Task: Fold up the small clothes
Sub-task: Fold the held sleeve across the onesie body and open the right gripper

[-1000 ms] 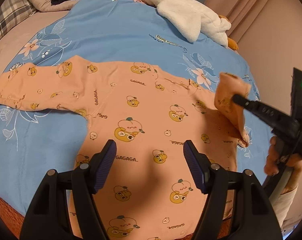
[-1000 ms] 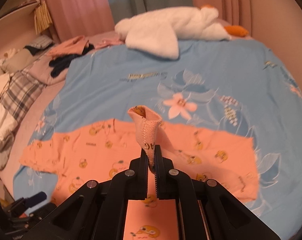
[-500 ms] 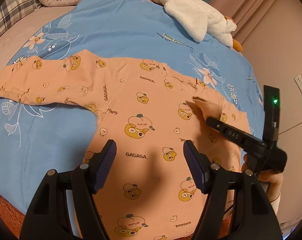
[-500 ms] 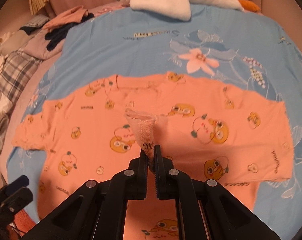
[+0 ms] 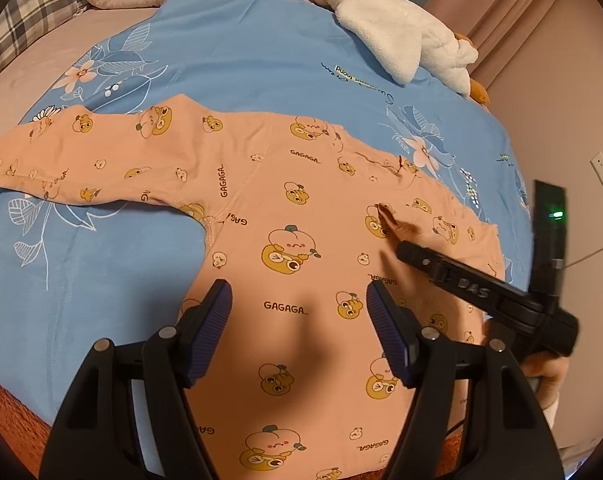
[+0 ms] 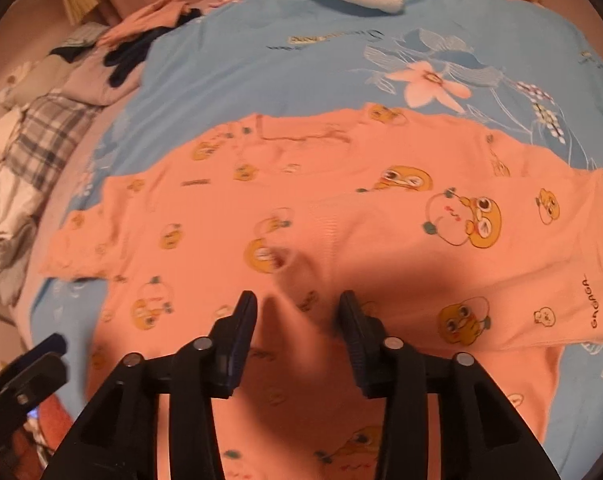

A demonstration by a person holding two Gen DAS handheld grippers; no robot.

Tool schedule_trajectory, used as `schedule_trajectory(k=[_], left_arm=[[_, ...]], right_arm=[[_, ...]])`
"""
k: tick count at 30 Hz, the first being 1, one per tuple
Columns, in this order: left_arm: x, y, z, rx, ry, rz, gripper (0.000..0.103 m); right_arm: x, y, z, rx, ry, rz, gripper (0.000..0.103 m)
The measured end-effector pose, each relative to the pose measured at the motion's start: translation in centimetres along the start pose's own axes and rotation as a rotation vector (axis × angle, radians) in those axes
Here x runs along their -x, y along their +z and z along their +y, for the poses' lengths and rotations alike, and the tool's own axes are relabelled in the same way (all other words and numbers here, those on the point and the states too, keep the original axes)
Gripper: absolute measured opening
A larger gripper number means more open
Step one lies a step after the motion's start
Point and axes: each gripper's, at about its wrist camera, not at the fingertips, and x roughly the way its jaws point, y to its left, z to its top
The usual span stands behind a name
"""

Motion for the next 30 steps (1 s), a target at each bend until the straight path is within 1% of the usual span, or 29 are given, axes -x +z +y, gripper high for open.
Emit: schedule_trajectory(k=[3,5,6,8,9,12,15,16,18,20,22,24,25,28,30], left_arm=[[0.0,0.0,0.0,-0.001,-0.002,0.0,0.07],[0.0,-0.1,0.0,-0.001,-0.004,0.0,0.071],[-0.1,-0.1,0.0,-0.002,-0.005,0.002,0.071],[-0.4,-0.1,0.0,0.0,-0.005,0.009,0.071],[-0.5,-0.1,0.0,0.001,-0.009,0.012,0.071],[-0.8,-0.2,0.1,0.003,-0.028,0.022,0.071],[-1.4,-0.1,0.0,0.006,-0.033,0.032,0.071],[-1.5,-0.1,0.0,0.008,-0.035,0.035,0.071],[-1.9,0.1,-0.2,0.011,-0.049,0.041,0.071],[-2.3,0.4,-0.6,0.011,-0.07,0.051,0.071],[-3.0,0.9,-1.3,0.002,-0.096,0.065,0.071],[-3.9,1.5,-2.2,-0.019,-0.127,0.083,0.071],[-4.5,1.8,-2.7,-0.029,-0.141,0.092,0.071],[-6.7,2.2,-4.3,-0.067,-0.144,0.146,0.071],[-8.3,2.5,-5.0,-0.069,-0.184,0.187,0.071]], right_arm=[[1.8,0.3,0.4,0.009,0.029,-0.046,0.043],[3.1,0.5,0.3,-0.006,0.052,-0.085,0.047],[3.4,0.5,0.0,-0.015,0.047,-0.101,0.048],[3.3,0.8,-0.8,-0.038,0.008,-0.121,0.049],[2.9,0.9,-1.5,-0.062,-0.012,-0.112,0.049],[0.9,0.4,-3.0,-0.116,-0.036,-0.067,0.049],[-0.8,-0.3,-3.7,-0.122,-0.076,-0.017,0.049],[-1.5,-0.7,-3.7,-0.114,-0.087,-0.014,0.049],[-1.6,-1.0,-3.2,-0.09,-0.108,-0.038,0.049],[-1.4,-1.1,-3.1,-0.09,-0.107,-0.046,0.049],[-0.6,-1.1,-3.8,-0.127,-0.072,-0.05,0.049],[1.4,-1.3,-4.9,-0.178,-0.045,-0.094,0.049],[2.8,-1.5,-5.5,-0.19,-0.049,-0.132,0.049],[6.0,-2.4,-7.6,-0.213,-0.099,-0.196,0.049],[7.4,-3.2,-9.2,-0.245,-0.124,-0.214,0.049]])
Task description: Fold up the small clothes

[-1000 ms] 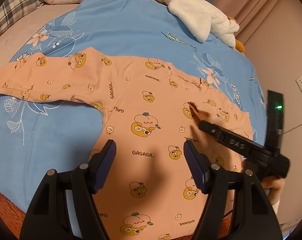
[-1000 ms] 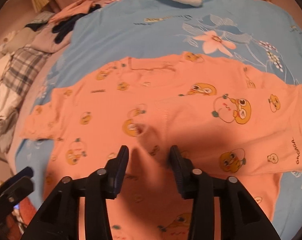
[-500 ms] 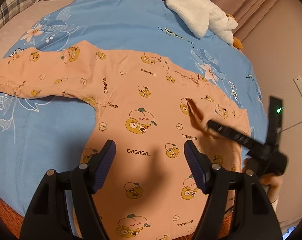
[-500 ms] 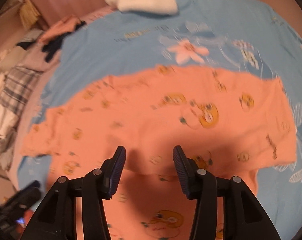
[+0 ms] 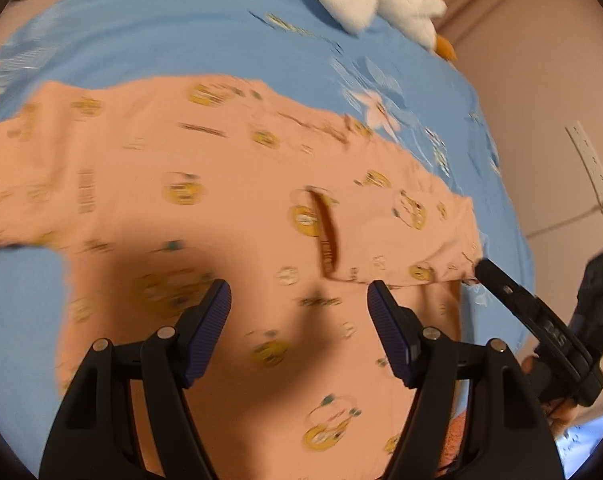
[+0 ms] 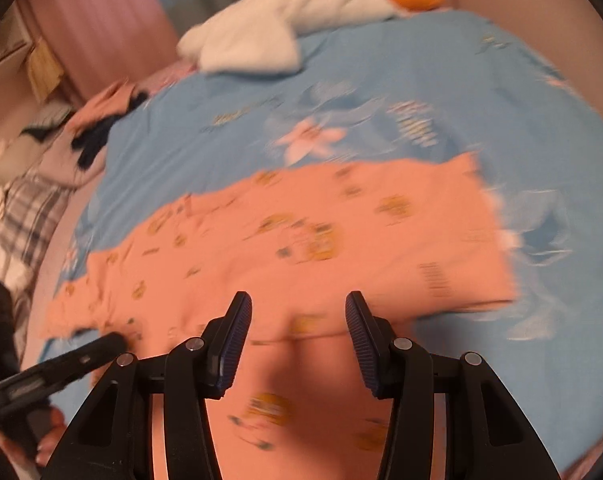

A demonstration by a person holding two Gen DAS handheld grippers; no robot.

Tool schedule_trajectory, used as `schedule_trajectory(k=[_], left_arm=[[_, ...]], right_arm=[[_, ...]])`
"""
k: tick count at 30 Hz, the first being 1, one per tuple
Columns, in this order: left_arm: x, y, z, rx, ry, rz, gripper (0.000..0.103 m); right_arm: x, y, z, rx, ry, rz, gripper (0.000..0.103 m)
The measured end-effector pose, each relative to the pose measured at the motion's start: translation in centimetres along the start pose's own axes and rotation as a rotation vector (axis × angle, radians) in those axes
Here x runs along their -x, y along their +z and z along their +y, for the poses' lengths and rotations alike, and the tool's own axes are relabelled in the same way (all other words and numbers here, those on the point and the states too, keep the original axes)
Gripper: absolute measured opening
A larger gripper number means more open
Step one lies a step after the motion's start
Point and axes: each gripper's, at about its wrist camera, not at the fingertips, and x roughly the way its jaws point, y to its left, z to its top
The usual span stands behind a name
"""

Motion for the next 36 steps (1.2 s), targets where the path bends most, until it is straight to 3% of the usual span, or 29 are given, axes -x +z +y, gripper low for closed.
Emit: schedule_trajectory(k=[5,12,14,19,21,22,25,29,36], left_arm=[[-3.4,1.9,-0.5,0.044,-0.092,0.054,0.069],[-5.8,3.9,-2.0,0.032,-0.076,0.048,0.065],[-6.3,4.1,-2.4,0.033,-0.068,0.047,0.055],[-6.8,4.0,-3.7,-0.004,0.025,0.046,0.019],[-6.8,4.1,-4.4,-0.025,0.063,0.044,0.015],[-6.7,4.1,-4.7,-0.034,0.058,0.046,0.008],[-6.8,4.3,-5.5,-0.039,-0.029,0.098,0.008],[-6.1,4.2,-6.9,-0.087,0.025,0.051,0.007],[-3.1,5.1,-8.9,-0.113,-0.01,-0.031,0.007]], right_arm=[[0.9,-1.2,-4.3,-0.1,-0.054,-0.002,0.049],[1.7,-2.8,-8.2,-0.215,-0.082,0.006,0.049],[1.9,-3.0,-8.9,-0.239,-0.081,0.001,0.049],[2.1,-3.3,-9.7,-0.273,-0.06,-0.007,0.049],[2.1,-3.4,-9.8,-0.281,-0.058,-0.008,0.049],[2.1,-3.5,-9.9,-0.282,-0.057,-0.008,0.049],[2.1,-3.6,-9.9,-0.291,-0.057,-0.006,0.049],[2.4,-3.6,-10.0,-0.294,-0.057,-0.013,0.049],[3.0,-3.6,-10.3,-0.301,-0.063,-0.028,0.049]])
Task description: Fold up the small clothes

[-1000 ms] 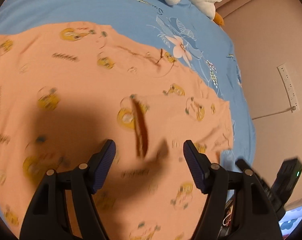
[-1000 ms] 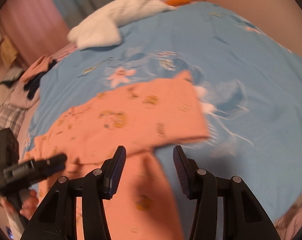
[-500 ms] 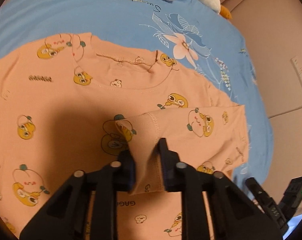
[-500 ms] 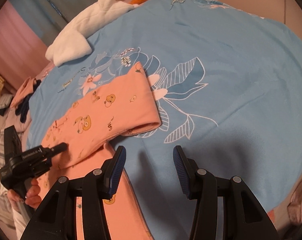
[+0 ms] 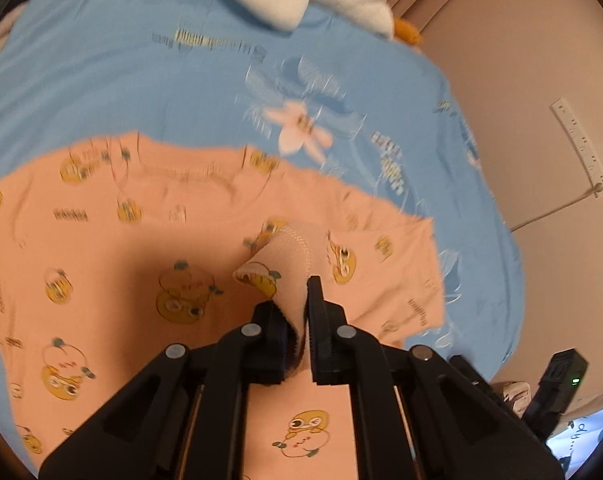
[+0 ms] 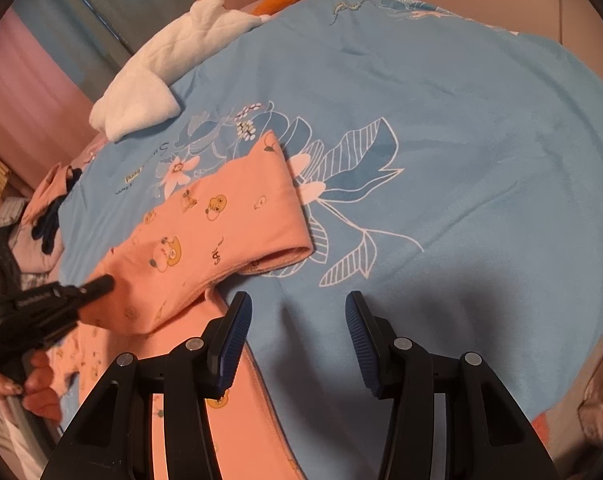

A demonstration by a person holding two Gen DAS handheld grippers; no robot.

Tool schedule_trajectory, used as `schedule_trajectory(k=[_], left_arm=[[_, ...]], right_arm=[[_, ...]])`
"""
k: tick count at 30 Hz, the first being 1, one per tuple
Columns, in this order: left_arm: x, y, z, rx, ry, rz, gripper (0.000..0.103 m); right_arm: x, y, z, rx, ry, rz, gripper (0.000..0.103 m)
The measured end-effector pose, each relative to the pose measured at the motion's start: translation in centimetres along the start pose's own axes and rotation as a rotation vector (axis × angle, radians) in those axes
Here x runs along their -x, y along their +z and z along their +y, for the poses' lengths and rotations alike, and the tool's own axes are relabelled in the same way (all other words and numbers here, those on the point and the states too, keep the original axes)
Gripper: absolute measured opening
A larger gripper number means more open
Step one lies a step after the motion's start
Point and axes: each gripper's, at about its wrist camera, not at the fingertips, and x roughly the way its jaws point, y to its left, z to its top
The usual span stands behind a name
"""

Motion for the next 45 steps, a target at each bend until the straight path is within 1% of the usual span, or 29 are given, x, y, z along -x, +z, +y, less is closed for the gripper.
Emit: schedule_trajectory(k=[4,8,11,19,25,30,34,38,42,45], left_arm=[[2.2,1.8,-0.9,-0.016,-0.043,-0.052,0.006],[3.7,3.3,-1.3,-0.022,-0.027,-0.097,0.006],[5.2,4.2,-1.2,-0.019,-0.034,-0.134,0.006],[8.4,5.6,-0.4,-0.001,-0.025,-0.197,0.006],[10.8,6.0,0.1,0.003,-0.025,-0.233,0.006],[12.6,6.2,1.2,0.015,-0.002,-0.259,0.006],[13.4,6.4,2.4,0.034,0.027,-0.27,0.006],[13.8,6.4,3.3,0.052,0.037,-0.269,0.006],[14.0,6.4,3.9,0.049,0.063,-0.277,0.006],[13.7,6.3,4.6,0.056,0.081,-0.262,0.006]], right_arm=[[0.1,0.2,0.2,0.006,0.007,-0.006,0.049],[-0.1,0.4,0.9,0.012,0.032,-0.002,0.049],[-0.6,0.5,1.6,0.02,0.056,0.012,0.049],[-2.9,0.3,3.6,0.046,0.117,0.076,0.049],[-4.6,0.3,5.1,0.083,0.1,0.102,0.049],[-5.4,0.4,5.8,0.099,0.09,0.106,0.049],[-5.7,0.4,6.1,0.109,0.071,0.102,0.049],[-6.0,0.4,6.4,0.113,0.057,0.104,0.048],[-6.3,0.4,6.7,0.121,0.044,0.103,0.048],[-6.4,0.4,6.8,0.128,0.036,0.106,0.048]])
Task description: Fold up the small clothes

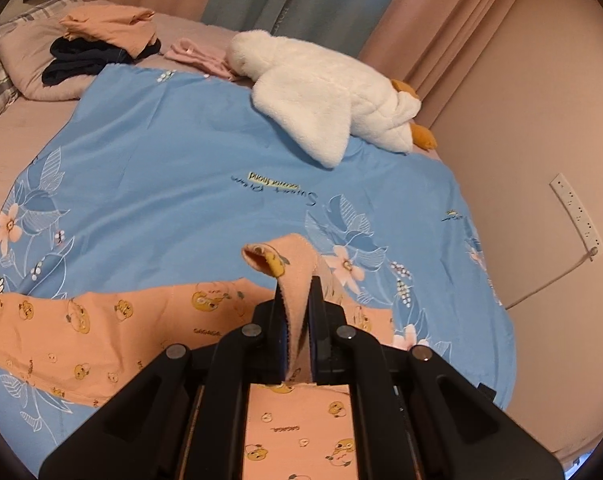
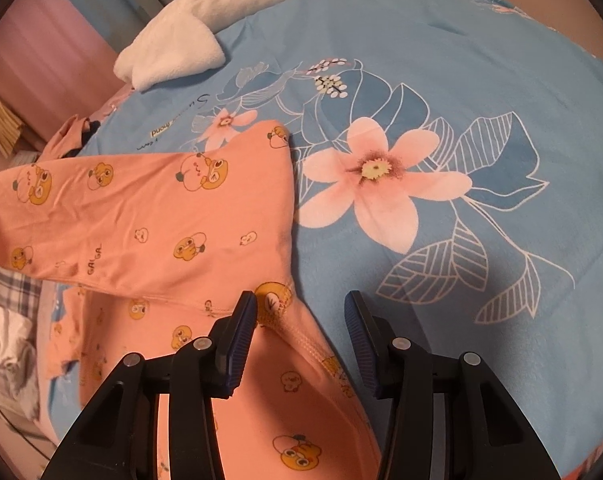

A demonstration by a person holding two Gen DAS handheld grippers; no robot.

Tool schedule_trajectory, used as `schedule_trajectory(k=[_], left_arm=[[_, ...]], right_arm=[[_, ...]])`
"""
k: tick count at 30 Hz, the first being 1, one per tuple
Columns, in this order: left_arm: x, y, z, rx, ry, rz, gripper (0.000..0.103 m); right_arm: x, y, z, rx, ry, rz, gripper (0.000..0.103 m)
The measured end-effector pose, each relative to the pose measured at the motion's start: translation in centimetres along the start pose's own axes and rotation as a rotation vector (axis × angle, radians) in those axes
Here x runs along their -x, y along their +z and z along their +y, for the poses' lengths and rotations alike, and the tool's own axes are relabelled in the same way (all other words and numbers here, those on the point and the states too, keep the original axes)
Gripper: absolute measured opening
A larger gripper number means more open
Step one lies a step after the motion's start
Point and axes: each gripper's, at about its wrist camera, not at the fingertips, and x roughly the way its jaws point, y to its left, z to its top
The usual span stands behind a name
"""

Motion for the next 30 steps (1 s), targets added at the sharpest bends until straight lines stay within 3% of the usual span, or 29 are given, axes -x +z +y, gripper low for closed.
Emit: schedule_trajectory(k=[19,30], left_arm=[[-2.8,-2.9,5.1,0.006,0.169,0.086,0.007],[-3.9,-4.1,7.5,0.033,0.213,0.131,0.007]], right_arm=[[-0.7,0.5,0.7,0.02,-0.044,0.027,0.048],[-1.0,0.6,1.0,0.034,-0.067,0.029,0.048]])
